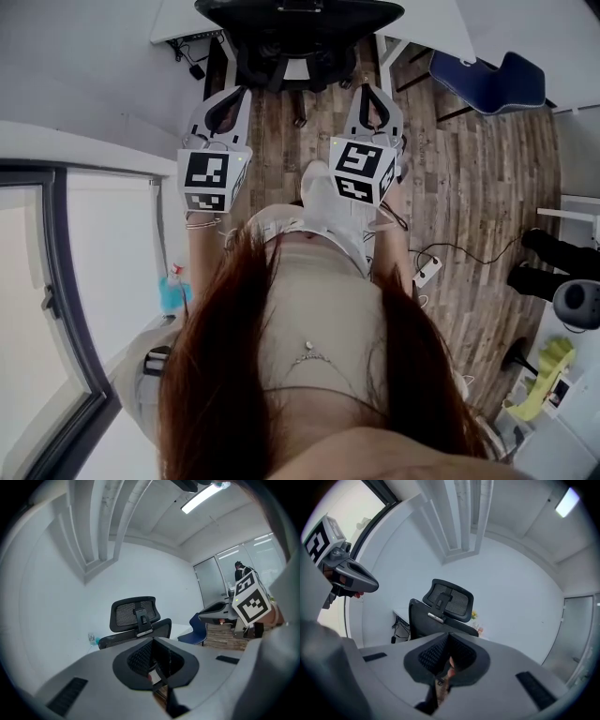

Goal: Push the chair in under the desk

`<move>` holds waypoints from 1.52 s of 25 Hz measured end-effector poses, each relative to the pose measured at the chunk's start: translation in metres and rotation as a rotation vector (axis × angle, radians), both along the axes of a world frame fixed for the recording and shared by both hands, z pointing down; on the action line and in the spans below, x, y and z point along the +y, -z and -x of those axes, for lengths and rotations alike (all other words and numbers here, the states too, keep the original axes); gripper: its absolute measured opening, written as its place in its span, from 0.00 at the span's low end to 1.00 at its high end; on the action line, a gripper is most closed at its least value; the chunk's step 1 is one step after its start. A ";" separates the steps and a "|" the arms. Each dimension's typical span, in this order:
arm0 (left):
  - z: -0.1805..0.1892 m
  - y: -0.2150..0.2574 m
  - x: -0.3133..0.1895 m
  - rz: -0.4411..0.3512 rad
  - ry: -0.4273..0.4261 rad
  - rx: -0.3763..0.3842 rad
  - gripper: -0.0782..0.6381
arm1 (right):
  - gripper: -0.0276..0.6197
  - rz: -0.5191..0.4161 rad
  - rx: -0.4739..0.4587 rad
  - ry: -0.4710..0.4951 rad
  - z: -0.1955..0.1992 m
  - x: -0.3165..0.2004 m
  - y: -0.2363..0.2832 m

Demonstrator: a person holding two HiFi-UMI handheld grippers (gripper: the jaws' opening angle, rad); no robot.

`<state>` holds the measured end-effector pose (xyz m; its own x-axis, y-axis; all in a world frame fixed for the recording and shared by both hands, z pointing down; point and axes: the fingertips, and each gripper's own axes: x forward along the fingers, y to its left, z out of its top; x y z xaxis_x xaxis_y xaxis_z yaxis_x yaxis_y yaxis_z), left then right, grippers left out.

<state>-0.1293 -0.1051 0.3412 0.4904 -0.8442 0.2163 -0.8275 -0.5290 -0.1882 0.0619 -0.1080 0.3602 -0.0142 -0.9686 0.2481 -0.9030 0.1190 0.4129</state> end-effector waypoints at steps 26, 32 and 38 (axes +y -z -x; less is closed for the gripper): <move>0.003 -0.009 -0.003 0.032 -0.020 0.020 0.12 | 0.08 -0.017 -0.044 0.014 0.006 0.005 0.002; 0.003 -0.014 -0.005 0.049 -0.026 0.058 0.11 | 0.08 -0.012 -0.033 0.004 0.005 0.005 -0.002; -0.002 -0.013 -0.011 0.046 -0.040 0.063 0.12 | 0.08 -0.018 -0.038 0.010 0.002 0.001 -0.001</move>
